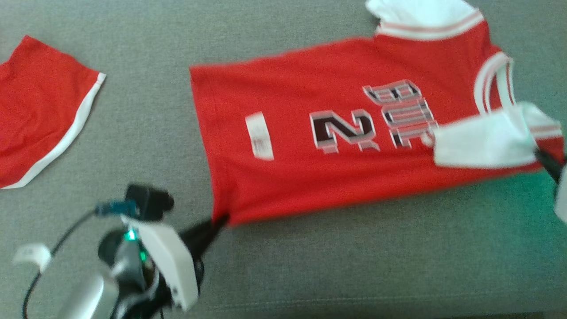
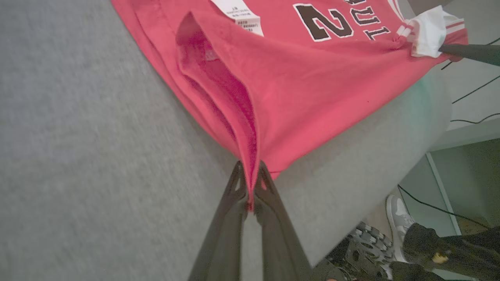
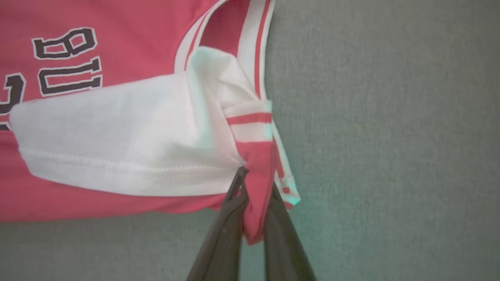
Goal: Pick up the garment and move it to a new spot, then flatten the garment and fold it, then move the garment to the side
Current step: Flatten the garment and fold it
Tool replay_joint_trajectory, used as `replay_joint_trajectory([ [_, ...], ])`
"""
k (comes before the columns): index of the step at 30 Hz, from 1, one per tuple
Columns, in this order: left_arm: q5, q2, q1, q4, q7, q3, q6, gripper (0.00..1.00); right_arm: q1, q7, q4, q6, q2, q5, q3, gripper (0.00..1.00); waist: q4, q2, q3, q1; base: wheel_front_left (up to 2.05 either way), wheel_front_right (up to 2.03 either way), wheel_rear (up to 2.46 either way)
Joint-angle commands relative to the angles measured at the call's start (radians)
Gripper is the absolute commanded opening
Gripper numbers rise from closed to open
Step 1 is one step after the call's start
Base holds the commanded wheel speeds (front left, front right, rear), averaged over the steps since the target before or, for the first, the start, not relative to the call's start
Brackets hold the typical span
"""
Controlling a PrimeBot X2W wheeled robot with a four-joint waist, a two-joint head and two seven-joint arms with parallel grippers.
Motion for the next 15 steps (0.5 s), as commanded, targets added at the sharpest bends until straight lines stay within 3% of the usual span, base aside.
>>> replay_joint_trajectory([
  [1, -0.012, 0.041, 0.024, -0.066, 0.014, 0.040, 0.005, 0.00, 0.051, 0.029, -0.054, -0.001, -0.069, 0.023, -0.013, 0.00, 0.005, 0.0000, -0.006, 0.0000, 0.00, 0.00, 0.00],
  [6, -0.035, 0.032, 0.136, -0.143, 0.025, 0.017, 0.030, 0.00, 0.169, 0.071, -0.118, -0.001, -0.106, 0.069, -0.027, 0.00, 0.012, 0.0000, 0.002, 0.0000, 0.00, 0.00, 0.00],
  [7, -0.030, 0.031, 0.145, -0.144, 0.019, 0.015, 0.034, 0.00, 0.185, 0.066, -0.126, -0.001, -0.102, 0.069, -0.033, 0.18, 0.013, 0.0000, 0.005, 0.0000, 0.00, 0.00, 0.00],
  [8, -0.023, 0.030, 0.150, -0.144, 0.013, 0.012, 0.036, 0.15, 0.199, 0.063, -0.133, -0.001, -0.099, 0.067, -0.033, 0.42, 0.015, 0.0000, 0.008, 0.0000, 0.00, 0.00, 0.00],
  [9, -0.016, 0.027, 0.152, -0.143, 0.007, 0.009, 0.040, 0.46, 0.207, 0.059, -0.140, -0.001, -0.095, 0.068, -0.029, 1.00, 0.016, 0.0000, 0.011, 0.0000, 0.00, 0.00, 0.00],
  [10, -0.013, 0.022, 0.152, -0.144, 0.000, 0.008, 0.043, 1.00, 0.211, 0.055, -0.146, -0.001, -0.088, 0.070, -0.027, 1.00, 0.017, 0.0000, 0.014, 0.0000, 0.00, 0.00, 0.00],
  [15, 0.000, 0.030, 0.130, -0.162, -0.018, 0.032, 0.055, 1.00, 0.187, 0.033, -0.184, -0.001, -0.083, 0.091, -0.045, 1.00, 0.025, 0.0000, 0.030, 0.0000, 0.00, 0.00, 0.00],
])
